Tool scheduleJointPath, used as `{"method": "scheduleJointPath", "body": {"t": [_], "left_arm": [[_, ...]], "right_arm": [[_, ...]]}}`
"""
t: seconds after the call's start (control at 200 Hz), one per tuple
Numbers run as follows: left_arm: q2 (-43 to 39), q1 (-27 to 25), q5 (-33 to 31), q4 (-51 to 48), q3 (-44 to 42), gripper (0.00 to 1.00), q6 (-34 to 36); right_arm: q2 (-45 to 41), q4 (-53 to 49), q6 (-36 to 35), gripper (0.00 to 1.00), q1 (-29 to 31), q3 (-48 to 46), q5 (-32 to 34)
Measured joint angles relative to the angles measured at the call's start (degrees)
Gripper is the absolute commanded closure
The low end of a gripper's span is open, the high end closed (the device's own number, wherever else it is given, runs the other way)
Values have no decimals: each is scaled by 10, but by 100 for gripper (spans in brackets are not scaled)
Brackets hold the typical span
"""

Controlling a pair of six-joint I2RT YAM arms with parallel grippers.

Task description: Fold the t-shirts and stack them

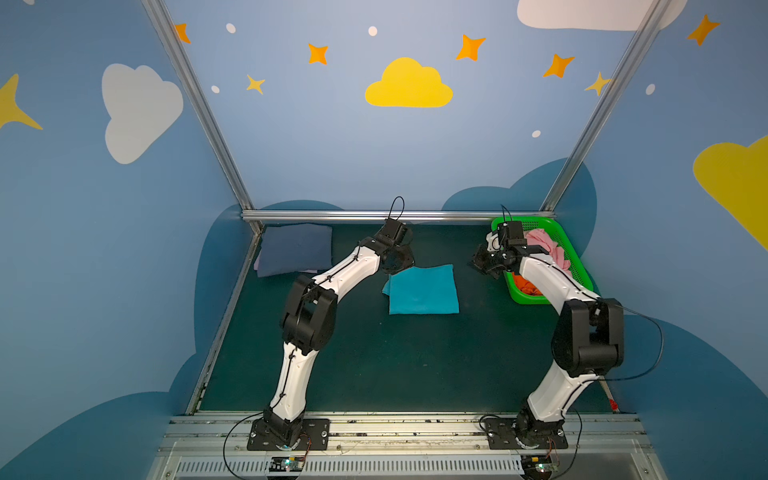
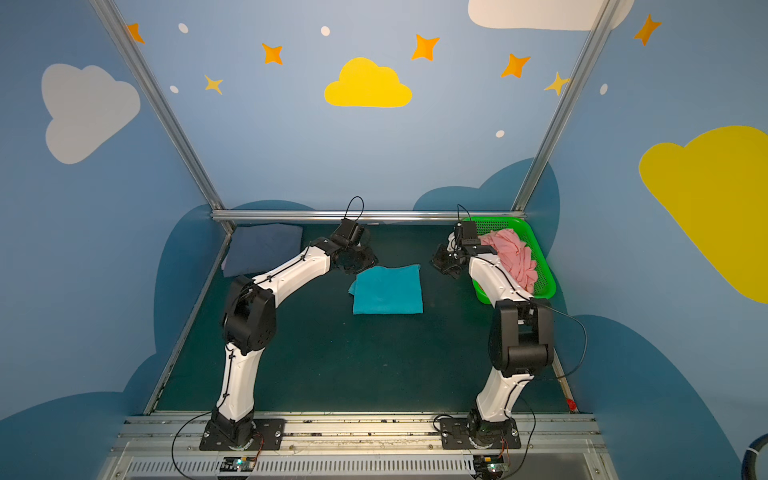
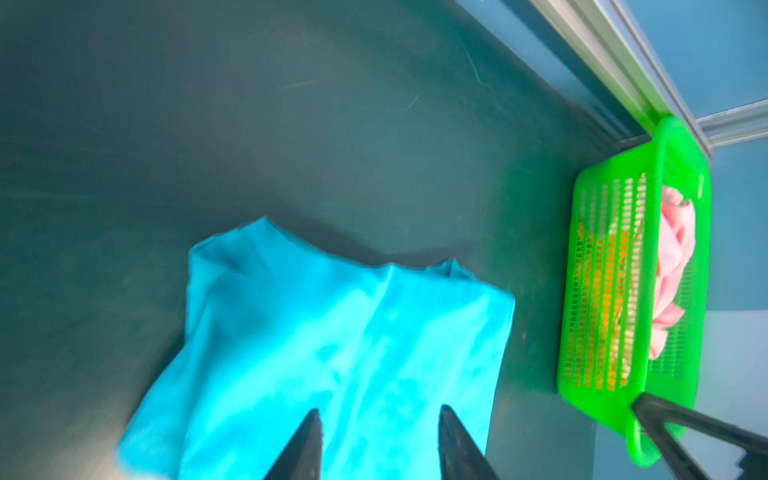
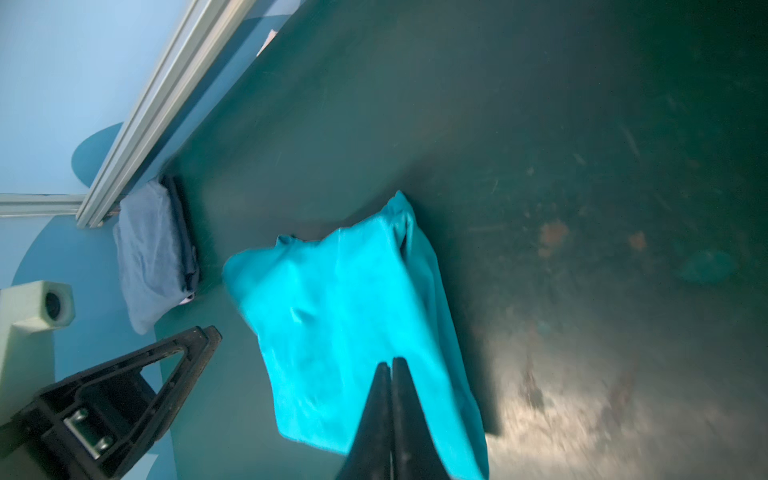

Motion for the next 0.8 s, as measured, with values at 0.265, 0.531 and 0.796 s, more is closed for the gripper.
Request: {"method": "scheduleJointPath", "body": {"t": [0.265,0.531,0.796], "left_arm": [[-52,-1,-37,-7,-45,58,2],[-15,-26,-34,-13,-39,52,7],[2,-26,-40,-28,-48,46,18]], "right_arm": [[-52,-7,-1,88,22,-62,9],[-22,-15,-15,81,78,-65,20],[25,-38,-37,65,99,-43,61]]}}
